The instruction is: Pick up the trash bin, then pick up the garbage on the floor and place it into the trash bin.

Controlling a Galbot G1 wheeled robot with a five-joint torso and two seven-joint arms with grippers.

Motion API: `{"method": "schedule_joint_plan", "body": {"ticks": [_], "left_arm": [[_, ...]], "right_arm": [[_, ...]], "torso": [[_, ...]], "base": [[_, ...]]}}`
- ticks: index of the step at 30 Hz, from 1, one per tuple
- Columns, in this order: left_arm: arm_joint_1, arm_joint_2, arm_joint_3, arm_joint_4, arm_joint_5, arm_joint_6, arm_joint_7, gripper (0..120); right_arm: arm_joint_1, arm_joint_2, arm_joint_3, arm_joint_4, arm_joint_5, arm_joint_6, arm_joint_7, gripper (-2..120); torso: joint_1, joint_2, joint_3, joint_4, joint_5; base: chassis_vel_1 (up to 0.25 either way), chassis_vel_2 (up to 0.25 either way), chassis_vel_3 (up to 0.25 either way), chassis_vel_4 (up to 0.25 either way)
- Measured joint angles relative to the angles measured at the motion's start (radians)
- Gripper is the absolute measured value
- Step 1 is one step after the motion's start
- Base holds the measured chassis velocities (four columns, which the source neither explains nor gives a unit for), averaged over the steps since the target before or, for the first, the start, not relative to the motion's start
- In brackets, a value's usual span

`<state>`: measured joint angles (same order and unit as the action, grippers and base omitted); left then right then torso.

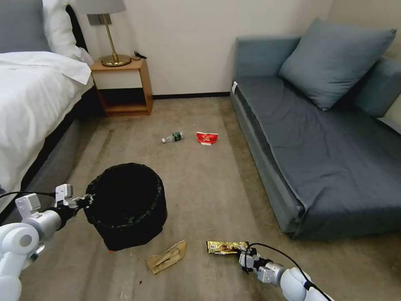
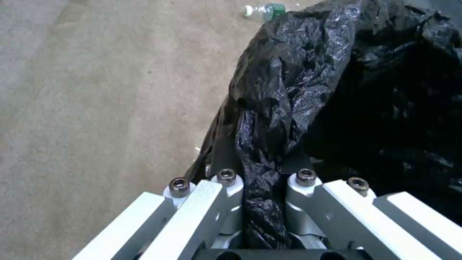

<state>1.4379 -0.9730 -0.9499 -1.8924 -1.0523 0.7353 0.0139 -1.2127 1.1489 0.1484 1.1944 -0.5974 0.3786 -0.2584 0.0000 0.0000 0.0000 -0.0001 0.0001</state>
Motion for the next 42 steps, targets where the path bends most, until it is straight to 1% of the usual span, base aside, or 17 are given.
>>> {"method": "schedule_joint_plan", "body": {"ticks": [7, 8, 12, 13, 16, 17, 20, 21, 23, 24, 28, 31, 33, 35, 37, 39, 42], "left_arm": [[-0.004, 0.0, 0.006, 0.0, -0.001, 0.0, 0.001, 7], [-0.004, 0.0, 0.006, 0.0, -0.001, 0.0, 0.001, 7], [-0.005, -0.002, 0.011, -0.001, -0.001, 0.0, 0.001, 7], [-0.005, -0.002, 0.011, -0.001, -0.001, 0.0, 0.001, 7], [-0.003, -0.004, 0.013, -0.003, -0.001, 0.0, 0.001, 7], [-0.003, -0.004, 0.013, -0.003, -0.001, 0.0, 0.001, 7], [-0.003, -0.008, 0.017, -0.003, 0.0, 0.0, 0.001, 7], [-0.003, -0.008, 0.017, -0.003, 0.0, 0.0, 0.001, 7], [-0.005, -0.014, 0.018, -0.003, 0.003, 0.0, -0.001, 7], [-0.005, -0.014, 0.018, -0.003, 0.003, 0.0, -0.001, 7], [-0.003, -0.022, 0.021, -0.009, 0.011, 0.0, -0.003, 7], [-0.002, -0.026, 0.021, -0.013, 0.016, 0.0, -0.004, 7], [-0.002, -0.038, 0.02, -0.021, 0.021, 0.0, -0.006, 7], [-0.002, -0.039, 0.019, -0.023, 0.022, 0.0, -0.006, 7], [0.005, -0.043, 0.018, -0.028, 0.029, 0.0, -0.007, 7], [0.006, -0.044, 0.018, -0.029, 0.03, 0.0, -0.007, 7], [0.008, -0.045, 0.015, -0.03, 0.033, 0.0, -0.007, 7]], "right_arm": [[-0.033, -0.069, 0.006, 0.196, 0.243, -0.016, -0.026, 0], [-0.033, -0.069, 0.006, 0.196, 0.243, -0.016, -0.026, 0], [-0.046, -0.112, 0.008, 0.354, 0.481, -0.068, -0.051, 0], [-0.046, -0.112, 0.008, 0.354, 0.481, -0.068, -0.051, 0], [-0.032, -0.141, -0.005, 0.455, 0.661, -0.106, -0.08, 0], [-0.032, -0.141, -0.005, 0.455, 0.661, -0.106, -0.08, 0], [0.013, -0.158, -0.039, 0.556, 0.84, -0.157, -0.116, 0], [0.013, -0.158, -0.039, 0.556, 0.84, -0.157, -0.116, 0], [0.055, -0.164, -0.08, 0.612, 0.937, -0.189, -0.121, 0], [0.055, -0.164, -0.08, 0.612, 0.937, -0.189, -0.121, 0], [0.18, -0.196, -0.217, 0.694, 1.101, -0.252, -0.127, 0], [0.227, -0.198, -0.268, 0.701, 1.131, -0.264, -0.126, 0], [0.305, -0.181, -0.351, 0.7, 1.161, -0.277, -0.111, 0], [0.323, -0.173, -0.367, 0.696, 1.163, -0.28, -0.105, 0], [0.4, -0.13, -0.427, 0.667, 1.173, -0.286, -0.07, 0], [0.413, -0.122, -0.437, 0.66, 1.175, -0.288, -0.064, 0], [0.488, -0.074, -0.492, 0.619, 1.185, -0.295, -0.025, 0]], "torso": [[0.0, 0.0, 0.0, 0.0, -0.0002], [0.0, 0.0, 0.0, 0.0, -0.0002], [0.0, 0.0, 0.0, 0.0, -0.0001], [0.0, 0.0, 0.0, 0.0, -0.0001], [0.0, 0.0, 0.0, 0.0, -0.0001], [0.0, 0.0, 0.0, 0.0, -0.0001], [0.0, 0.0, 0.0, -0.0001, -0.0002], [0.0, 0.0, 0.0, -0.0001, -0.0002], [0.0, 0.0, 0.0, 0.0001, -0.0001], [0.0, 0.0, 0.0, 0.0001, -0.0001], [0.0, 0.0, 0.0, 0.0001, -0.0002], [0.0, 0.0, 0.0, 0.0001, -0.0001], [0.0, 0.0, 0.0, 0.0001, -0.0003], [0.0, 0.0, 0.0, 0.0001, -0.0002], [0.0, 0.0, 0.0, 0.0001, -0.0003], [0.0, 0.0, 0.0, 0.0001, -0.0003], [0.0, 0.0, 0.0, 0.0002, -0.0003]], "base": [[0.0, 0.0, 0.0, 0.0], [0.0, 0.0, 0.0, 0.0], [0.0, 0.0, 0.0, 0.0], [0.0, 0.0, 0.0, 0.0], [0.0, 0.0, 0.0, 0.0], [0.0, 0.0, 0.0, 0.0], [0.0, 0.0, 0.0, 0.0], [0.0, 0.0, 0.0, 0.0], [0.0, 0.0, 0.0, 0.0], [0.0, 0.0, 0.0, 0.0], [0.0, 0.0, 0.0, 0.0], [0.0, 0.0, 0.0, 0.0], [0.0, 0.0, 0.0, 0.0], [0.0, 0.0, 0.0, 0.0], [0.0, 0.0, 0.0, 0.0], [0.0, 0.0, 0.0, 0.0], [0.0, 0.0, 0.0, 0.0]]}}
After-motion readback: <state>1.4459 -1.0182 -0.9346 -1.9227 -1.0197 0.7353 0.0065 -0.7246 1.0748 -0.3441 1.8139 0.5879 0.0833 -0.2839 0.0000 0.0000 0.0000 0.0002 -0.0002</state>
